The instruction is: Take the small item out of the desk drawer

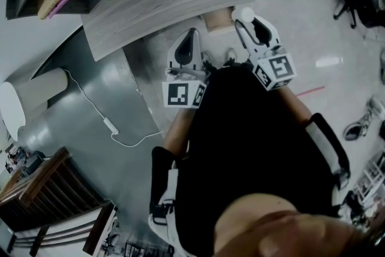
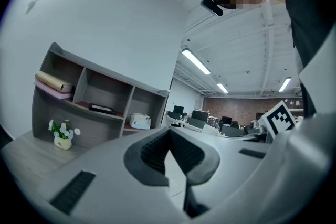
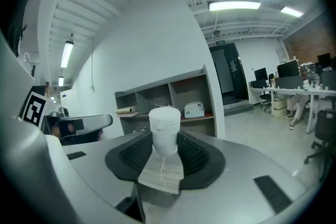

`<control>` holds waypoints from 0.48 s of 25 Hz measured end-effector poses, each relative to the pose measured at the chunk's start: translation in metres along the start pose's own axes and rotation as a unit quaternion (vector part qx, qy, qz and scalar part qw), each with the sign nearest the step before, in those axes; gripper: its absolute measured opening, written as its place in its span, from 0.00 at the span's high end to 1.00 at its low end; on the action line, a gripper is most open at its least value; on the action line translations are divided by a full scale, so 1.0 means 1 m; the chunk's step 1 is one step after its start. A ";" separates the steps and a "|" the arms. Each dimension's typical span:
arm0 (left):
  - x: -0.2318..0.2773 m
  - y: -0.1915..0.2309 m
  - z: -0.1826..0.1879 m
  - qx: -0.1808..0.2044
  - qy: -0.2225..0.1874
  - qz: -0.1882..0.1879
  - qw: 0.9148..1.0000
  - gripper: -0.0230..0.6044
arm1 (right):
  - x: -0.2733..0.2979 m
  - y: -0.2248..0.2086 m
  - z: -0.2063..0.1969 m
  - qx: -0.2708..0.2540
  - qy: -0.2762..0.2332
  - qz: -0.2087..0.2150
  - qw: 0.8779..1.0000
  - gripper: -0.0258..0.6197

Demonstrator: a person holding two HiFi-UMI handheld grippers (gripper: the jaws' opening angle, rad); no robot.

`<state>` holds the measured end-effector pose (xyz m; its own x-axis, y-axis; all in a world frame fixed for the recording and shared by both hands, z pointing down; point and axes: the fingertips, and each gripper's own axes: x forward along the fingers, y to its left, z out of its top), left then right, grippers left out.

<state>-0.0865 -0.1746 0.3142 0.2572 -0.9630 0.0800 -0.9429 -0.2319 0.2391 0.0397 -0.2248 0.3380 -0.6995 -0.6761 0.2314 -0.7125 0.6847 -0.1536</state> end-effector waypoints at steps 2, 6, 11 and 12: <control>0.002 -0.005 -0.002 -0.001 -0.001 0.000 1.000 0.98 | -0.006 0.003 -0.004 -0.001 0.002 0.005 1.000 0.73; 0.007 -0.016 -0.006 -0.001 0.000 -0.005 1.000 0.98 | -0.013 0.005 -0.018 0.005 0.018 0.012 1.000 0.73; 0.010 -0.020 -0.006 0.003 -0.002 0.002 1.000 0.98 | -0.014 -0.003 -0.019 0.007 0.022 0.016 1.000 0.73; 0.010 -0.020 -0.007 0.003 0.000 0.004 1.000 0.98 | -0.014 -0.003 -0.020 0.007 0.023 0.018 1.000 0.73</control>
<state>-0.0634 -0.1790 0.3172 0.2504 -0.9647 0.0818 -0.9460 -0.2258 0.2326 0.0532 -0.2121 0.3543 -0.7215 -0.6381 0.2687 -0.6881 0.7041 -0.1756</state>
